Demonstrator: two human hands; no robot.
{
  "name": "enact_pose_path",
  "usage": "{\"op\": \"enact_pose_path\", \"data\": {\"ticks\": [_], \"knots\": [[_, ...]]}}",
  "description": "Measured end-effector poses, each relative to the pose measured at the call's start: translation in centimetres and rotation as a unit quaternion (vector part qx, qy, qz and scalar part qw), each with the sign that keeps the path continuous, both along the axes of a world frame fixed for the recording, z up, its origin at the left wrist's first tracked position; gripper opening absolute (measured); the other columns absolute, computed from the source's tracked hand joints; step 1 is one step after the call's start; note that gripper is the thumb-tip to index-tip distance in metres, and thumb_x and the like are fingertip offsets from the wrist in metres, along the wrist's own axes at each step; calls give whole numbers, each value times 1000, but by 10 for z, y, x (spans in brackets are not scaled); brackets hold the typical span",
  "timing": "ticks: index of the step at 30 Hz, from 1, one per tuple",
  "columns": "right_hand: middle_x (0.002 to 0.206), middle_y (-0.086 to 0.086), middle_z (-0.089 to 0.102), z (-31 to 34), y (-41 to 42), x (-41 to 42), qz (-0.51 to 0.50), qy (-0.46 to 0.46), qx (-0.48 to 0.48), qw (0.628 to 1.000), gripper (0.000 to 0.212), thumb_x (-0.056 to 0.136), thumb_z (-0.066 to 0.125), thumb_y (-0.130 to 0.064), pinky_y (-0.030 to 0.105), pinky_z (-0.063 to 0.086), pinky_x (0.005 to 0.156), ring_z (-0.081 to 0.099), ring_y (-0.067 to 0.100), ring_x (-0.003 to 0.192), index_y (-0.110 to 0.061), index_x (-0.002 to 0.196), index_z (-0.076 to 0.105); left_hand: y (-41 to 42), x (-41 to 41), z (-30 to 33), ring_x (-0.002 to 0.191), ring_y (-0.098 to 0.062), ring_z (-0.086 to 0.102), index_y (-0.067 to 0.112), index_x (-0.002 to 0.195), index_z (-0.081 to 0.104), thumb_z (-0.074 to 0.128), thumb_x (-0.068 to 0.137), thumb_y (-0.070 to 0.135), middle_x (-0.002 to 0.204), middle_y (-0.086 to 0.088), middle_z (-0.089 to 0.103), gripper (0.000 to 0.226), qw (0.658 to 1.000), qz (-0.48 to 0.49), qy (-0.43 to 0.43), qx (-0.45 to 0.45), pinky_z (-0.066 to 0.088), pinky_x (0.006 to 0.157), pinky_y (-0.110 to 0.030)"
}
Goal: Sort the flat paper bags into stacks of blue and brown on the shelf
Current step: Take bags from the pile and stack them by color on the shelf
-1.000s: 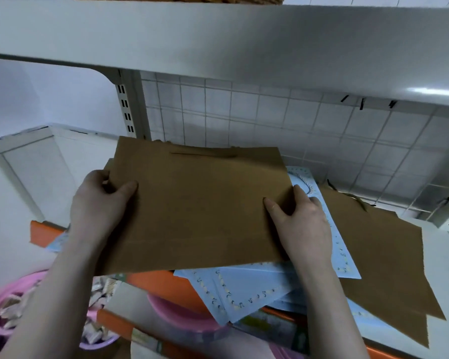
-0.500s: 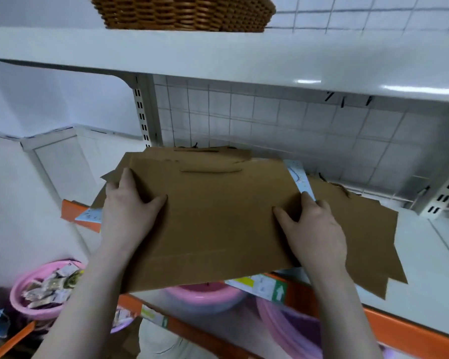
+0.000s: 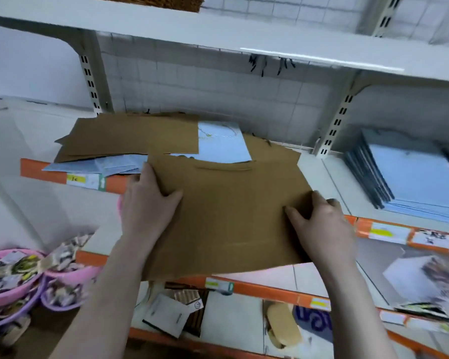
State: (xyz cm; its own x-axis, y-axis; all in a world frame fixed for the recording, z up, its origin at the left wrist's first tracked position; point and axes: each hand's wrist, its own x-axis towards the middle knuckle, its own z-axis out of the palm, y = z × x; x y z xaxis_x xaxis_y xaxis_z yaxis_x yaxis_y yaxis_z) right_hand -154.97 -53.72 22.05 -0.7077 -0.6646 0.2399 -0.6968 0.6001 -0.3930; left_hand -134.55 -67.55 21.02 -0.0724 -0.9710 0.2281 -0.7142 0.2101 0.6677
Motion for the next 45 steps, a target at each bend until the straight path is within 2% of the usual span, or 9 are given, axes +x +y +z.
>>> {"op": "enact_pose_path", "data": {"ticks": [4, 9, 15, 18, 23, 30, 35, 38, 45], "knots": [[116, 14, 49, 4, 56, -38, -57, -3, -18, 998, 44, 90, 53, -44, 36, 35, 74, 52, 35, 107, -10, 116, 48, 38, -50, 12, 117, -38, 46, 9, 142, 33, 68, 81, 33, 127, -19, 45, 74, 998, -57, 17, -13, 37, 95, -41], [118, 17, 51, -6, 135, -99, -111, -24, -60, 992, 48, 88, 57, -43, 39, 40, 83, 51, 36, 108, -8, 119, 50, 95, -130, 22, 124, -35, 41, 10, 147, 27, 65, 85, 32, 135, -20, 42, 76, 992, -121, 27, -36, 33, 100, -39], [118, 17, 52, -15, 260, -207, -182, -26, -91, 979, 45, 87, 59, -40, 39, 41, 83, 51, 36, 108, -7, 115, 52, 192, -269, 17, 124, -33, 42, 8, 142, 36, 68, 82, 30, 132, -21, 48, 71, 979, -193, 61, -37, 31, 101, -34], [121, 18, 51, -15, 321, -260, -223, -28, -77, 971, 47, 88, 58, -39, 38, 40, 86, 50, 35, 111, -7, 121, 51, 247, -339, 17, 124, -32, 42, 9, 143, 36, 67, 83, 31, 133, -20, 47, 71, 971, -228, 65, -22, 31, 101, -33], [115, 18, 52, -17, 395, -335, -268, -13, -63, 961, 42, 89, 56, -40, 37, 39, 82, 51, 35, 108, -5, 113, 51, 314, -433, 22, 127, -32, 40, 12, 145, 31, 65, 85, 35, 137, -18, 43, 73, 963, -262, 57, -9, 32, 102, -36], [114, 17, 53, -21, 432, -434, -295, -3, -58, 954, 44, 89, 54, -42, 37, 41, 80, 52, 35, 105, -5, 112, 53, 355, -535, 28, 123, -33, 43, 14, 146, 29, 62, 87, 36, 134, -17, 43, 71, 958, -285, 42, -21, 35, 99, -39], [113, 15, 54, -22, 433, -524, -292, 10, -57, 955, 45, 88, 54, -44, 39, 42, 86, 53, 36, 104, -8, 116, 52, 361, -622, 26, 127, -33, 41, 14, 147, 28, 61, 87, 38, 140, -16, 40, 73, 960, -274, 55, -38, 35, 101, -42], [109, 14, 54, -14, 437, -585, -297, 18, -60, 953, 41, 88, 54, -44, 40, 44, 85, 53, 35, 103, -10, 110, 53, 365, -682, 26, 124, -35, 41, 13, 146, 28, 60, 88, 39, 137, -17, 40, 72, 960, -274, 50, -24, 35, 100, -44], [112, 12, 53, -4, 450, -701, -301, 7, -52, 952, 41, 89, 51, -46, 42, 45, 87, 53, 35, 104, -12, 113, 52, 379, -798, 39, 121, -36, 43, 13, 145, 31, 61, 86, 41, 135, -17, 41, 72, 960, -276, 49, -13, 37, 95, -42]]}}
